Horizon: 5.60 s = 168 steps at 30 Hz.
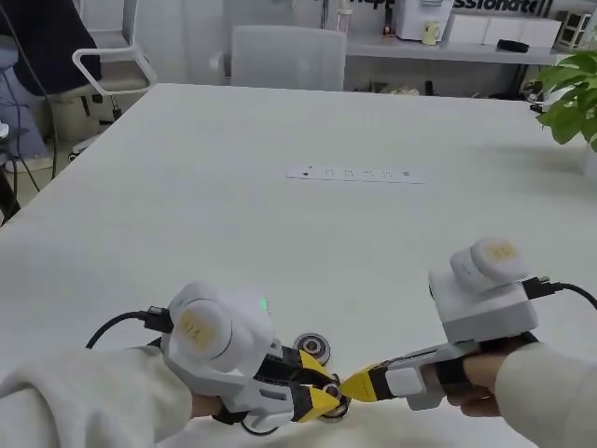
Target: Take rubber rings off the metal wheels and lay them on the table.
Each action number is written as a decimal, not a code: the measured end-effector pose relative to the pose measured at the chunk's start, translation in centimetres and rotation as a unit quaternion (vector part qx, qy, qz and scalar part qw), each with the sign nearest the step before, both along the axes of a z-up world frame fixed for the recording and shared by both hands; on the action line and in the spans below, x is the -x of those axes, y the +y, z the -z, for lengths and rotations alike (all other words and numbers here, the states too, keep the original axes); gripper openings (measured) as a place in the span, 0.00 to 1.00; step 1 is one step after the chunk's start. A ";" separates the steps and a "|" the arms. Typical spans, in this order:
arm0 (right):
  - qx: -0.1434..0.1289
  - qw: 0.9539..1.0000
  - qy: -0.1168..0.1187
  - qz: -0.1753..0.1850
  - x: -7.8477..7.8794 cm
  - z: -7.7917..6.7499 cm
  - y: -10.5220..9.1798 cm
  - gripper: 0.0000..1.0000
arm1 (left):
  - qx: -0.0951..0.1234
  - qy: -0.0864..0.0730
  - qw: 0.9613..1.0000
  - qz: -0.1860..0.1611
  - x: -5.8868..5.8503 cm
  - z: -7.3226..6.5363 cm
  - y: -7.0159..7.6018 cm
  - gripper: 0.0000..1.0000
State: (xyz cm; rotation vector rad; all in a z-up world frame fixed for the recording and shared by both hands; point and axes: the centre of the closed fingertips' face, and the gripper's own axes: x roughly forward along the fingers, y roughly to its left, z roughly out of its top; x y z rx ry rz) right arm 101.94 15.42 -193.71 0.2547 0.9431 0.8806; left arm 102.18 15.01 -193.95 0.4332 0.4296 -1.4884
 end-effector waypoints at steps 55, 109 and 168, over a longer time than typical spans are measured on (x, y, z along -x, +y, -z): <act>0.009 1.000 0.002 0.010 -0.3 0.2 -0.3 0.00 | 0.032 -0.016 0.999 -0.010 -0.2 -5.1 0.3 0.36; -0.013 1.000 0.003 0.007 -0.3 -0.5 0.5 0.00 | 0.036 0.040 0.991 -0.122 -0.7 -2.1 8.3 0.78; 0.048 0.990 -0.121 -0.056 -0.7 0.1 3.8 0.05 | 0.018 0.066 0.990 -0.120 0.0 -0.9 8.5 0.74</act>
